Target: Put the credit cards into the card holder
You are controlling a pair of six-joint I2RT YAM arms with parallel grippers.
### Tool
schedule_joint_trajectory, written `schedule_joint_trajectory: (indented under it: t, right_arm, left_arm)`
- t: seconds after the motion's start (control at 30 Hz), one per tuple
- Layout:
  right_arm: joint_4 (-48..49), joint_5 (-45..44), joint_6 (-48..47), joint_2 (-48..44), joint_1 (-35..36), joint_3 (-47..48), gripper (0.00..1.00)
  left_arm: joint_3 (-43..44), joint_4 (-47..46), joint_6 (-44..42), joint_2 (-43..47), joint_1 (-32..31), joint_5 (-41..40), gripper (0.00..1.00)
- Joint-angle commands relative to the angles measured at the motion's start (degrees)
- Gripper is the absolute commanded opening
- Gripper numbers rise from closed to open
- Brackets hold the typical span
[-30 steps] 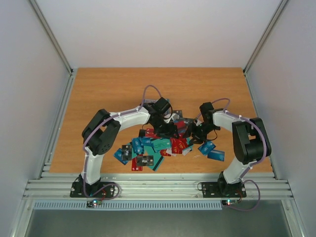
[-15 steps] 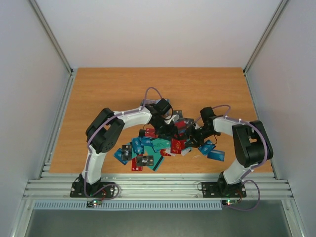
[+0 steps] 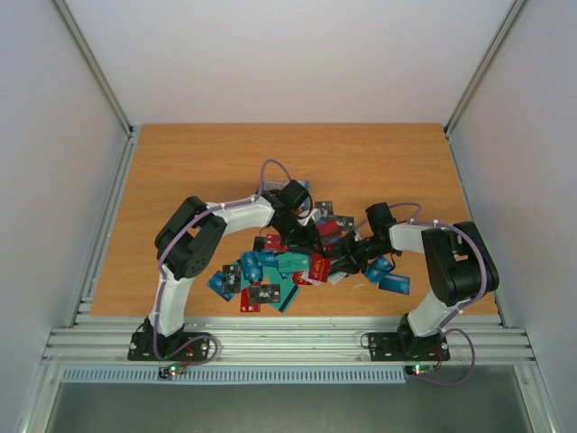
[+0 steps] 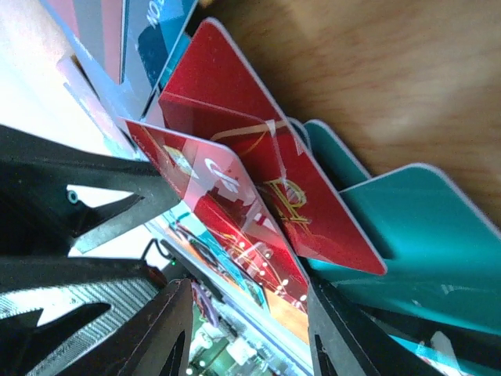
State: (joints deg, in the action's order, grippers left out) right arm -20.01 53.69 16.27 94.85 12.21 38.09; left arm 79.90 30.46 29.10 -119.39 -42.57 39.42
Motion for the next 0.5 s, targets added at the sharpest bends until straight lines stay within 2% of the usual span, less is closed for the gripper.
schedule_joint_trajectory:
  t: [0.0,0.23,0.47]
  right_arm:
    - [9.6,4.0,2.4,0.6,1.2,-1.5,0.42]
    - [18.0,8.3,4.8,-0.8,1.4,-4.0,0.39]
    - [17.4,9.2,3.6,-4.8,1.4,-3.6,0.38]
  left_arm:
    - [-2.0,-2.3,0.7,-1.8,-1.0,-0.6,0.38]
    - [-2.1,-2.8,1.3,-2.5,-0.9,-0.4,0.34]
    - [-2.5,-3.1,1.9,-2.2,-1.0,-0.5,0.33]
